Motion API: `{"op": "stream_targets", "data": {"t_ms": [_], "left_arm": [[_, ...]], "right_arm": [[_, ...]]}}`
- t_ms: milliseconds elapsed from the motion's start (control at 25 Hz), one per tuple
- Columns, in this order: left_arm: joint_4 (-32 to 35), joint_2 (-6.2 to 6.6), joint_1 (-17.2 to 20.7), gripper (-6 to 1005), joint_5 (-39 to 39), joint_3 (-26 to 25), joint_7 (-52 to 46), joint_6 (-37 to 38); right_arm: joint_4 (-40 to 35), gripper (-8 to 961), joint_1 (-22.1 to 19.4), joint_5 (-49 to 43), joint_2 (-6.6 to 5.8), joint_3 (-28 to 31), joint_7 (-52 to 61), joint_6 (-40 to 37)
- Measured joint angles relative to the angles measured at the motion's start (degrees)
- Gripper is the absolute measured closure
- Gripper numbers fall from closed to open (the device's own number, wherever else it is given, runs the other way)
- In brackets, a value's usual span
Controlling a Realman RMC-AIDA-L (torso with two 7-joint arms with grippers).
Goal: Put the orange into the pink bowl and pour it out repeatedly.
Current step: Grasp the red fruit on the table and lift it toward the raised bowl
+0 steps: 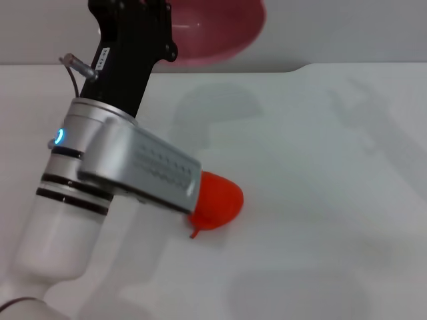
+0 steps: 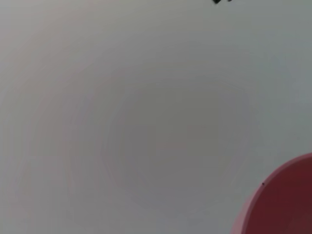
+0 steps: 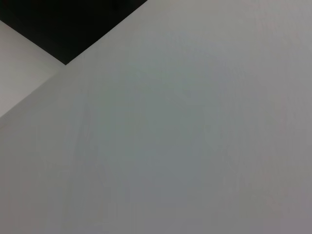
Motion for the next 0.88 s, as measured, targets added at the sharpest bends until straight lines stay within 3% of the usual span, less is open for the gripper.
{"op": "stream_targets", "data": {"t_ms": [120, 240, 400, 520, 600, 640, 720, 800, 880], "left_arm": [[4.2, 0.40, 0.2, 958, -5.4, -1.7, -5.7, 7.0], [10.5, 0.52, 1.2, 958, -9.4, -6.9, -10.0, 21.2], [16.2, 0.52, 0.6, 958, -12.2, -17.1, -14.7, 47.9], [18.1, 0.49, -2.7, 958, -15.2, -28.2, -19.2, 68.9], [16.2, 0.54, -8.2, 958, -17.3, -41.4, -25.8, 89.3], [14.7, 0.69, -10.4, 958, -17.4, -46.1, -28.0, 95.6], [8.0, 1.21, -17.5, 958, -15.7, -59.4, -32.0, 112.8], [1.6, 2.25, -23.4, 958, -11.4, -69.6, -34.2, 124.3], [-3.9, 4.11, -28.6, 958, -3.6, -78.0, -37.5, 132.7]], "right_arm": [[0.5, 428, 0.1, 0.0, -0.05, 0.1, 0.0, 0.0], [0.8, 428, -0.1, 0.0, -0.08, 0.3, 0.0, 0.0], [0.9, 428, -0.4, 0.0, -0.08, 0.4, 0.1, 0.0], [1.3, 428, -0.5, 0.0, -0.09, 0.5, 0.3, 0.0], [1.5, 428, -0.6, 0.0, -0.09, 0.4, 0.4, 0.0], [1.7, 428, -0.6, 0.0, -0.09, 0.5, 0.5, 0.0], [2.2, 428, -0.7, 0.0, -0.08, 0.4, 0.7, 0.0], [2.7, 428, -0.8, -0.1, -0.08, 0.4, 1.1, 0.1], [3.4, 428, -0.8, -0.8, -0.26, 0.5, 2.1, 0.8]]}}
